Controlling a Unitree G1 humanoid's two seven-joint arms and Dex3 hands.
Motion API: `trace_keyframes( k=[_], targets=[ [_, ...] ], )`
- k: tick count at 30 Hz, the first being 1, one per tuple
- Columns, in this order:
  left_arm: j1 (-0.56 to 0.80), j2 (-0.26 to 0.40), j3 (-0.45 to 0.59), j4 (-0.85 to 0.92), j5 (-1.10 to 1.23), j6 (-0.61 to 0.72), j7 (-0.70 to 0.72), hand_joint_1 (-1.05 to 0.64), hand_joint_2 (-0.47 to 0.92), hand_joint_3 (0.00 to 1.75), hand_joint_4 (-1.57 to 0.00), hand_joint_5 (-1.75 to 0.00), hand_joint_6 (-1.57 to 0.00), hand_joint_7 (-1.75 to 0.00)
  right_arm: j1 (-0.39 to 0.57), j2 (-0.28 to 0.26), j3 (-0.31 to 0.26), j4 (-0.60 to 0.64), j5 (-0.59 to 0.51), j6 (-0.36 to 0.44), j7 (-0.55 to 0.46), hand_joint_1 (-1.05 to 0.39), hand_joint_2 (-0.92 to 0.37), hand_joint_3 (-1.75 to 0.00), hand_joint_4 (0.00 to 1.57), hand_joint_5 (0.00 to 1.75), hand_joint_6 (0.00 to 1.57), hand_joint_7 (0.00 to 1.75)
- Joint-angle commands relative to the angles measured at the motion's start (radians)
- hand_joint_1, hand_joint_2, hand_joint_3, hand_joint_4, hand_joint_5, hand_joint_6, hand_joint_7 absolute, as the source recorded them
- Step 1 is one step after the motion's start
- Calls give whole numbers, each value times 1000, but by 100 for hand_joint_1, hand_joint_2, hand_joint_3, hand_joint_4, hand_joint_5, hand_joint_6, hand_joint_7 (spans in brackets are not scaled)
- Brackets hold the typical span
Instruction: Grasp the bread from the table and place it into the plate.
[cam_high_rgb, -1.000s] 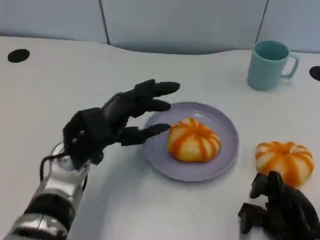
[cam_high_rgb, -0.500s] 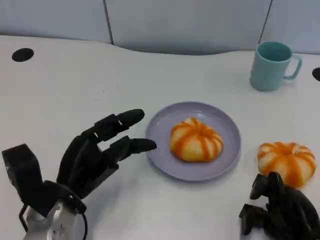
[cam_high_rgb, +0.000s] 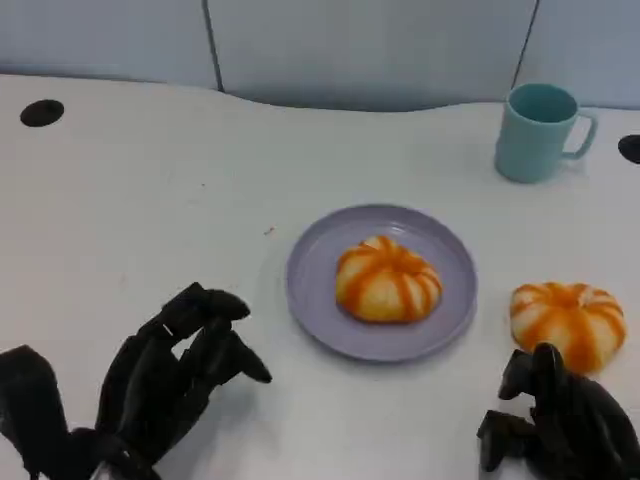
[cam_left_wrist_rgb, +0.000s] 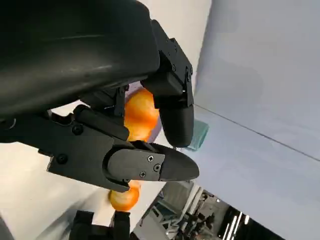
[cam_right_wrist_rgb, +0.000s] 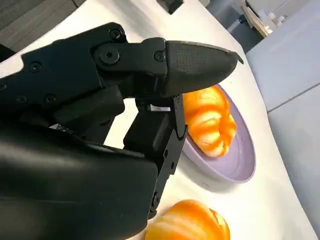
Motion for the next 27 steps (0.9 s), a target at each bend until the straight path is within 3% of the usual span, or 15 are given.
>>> trace_keyframes(
  k=[1,7,27],
  targets=[
    [-1,22,17,64,46,-45,15,-64,92,35,-81,-175,-56,-174,2,-7,-14,20,1,-6,4,-46,-92,-46,128,127,117,122],
    [-59,25,34,174,57,-91,-5,-63,92,32,-85,-175,-63,-174,-18,-6,-29,53,6,-24,12,-46,-92,-46,128,128,115,126],
    [-115,3,40,297,92,-216,-18,-66,92,32,-89,-175,-66,-175,-53,-31,-47,127,-12,-79,56,-45,-92,-56,127,133,112,131]
  ],
)
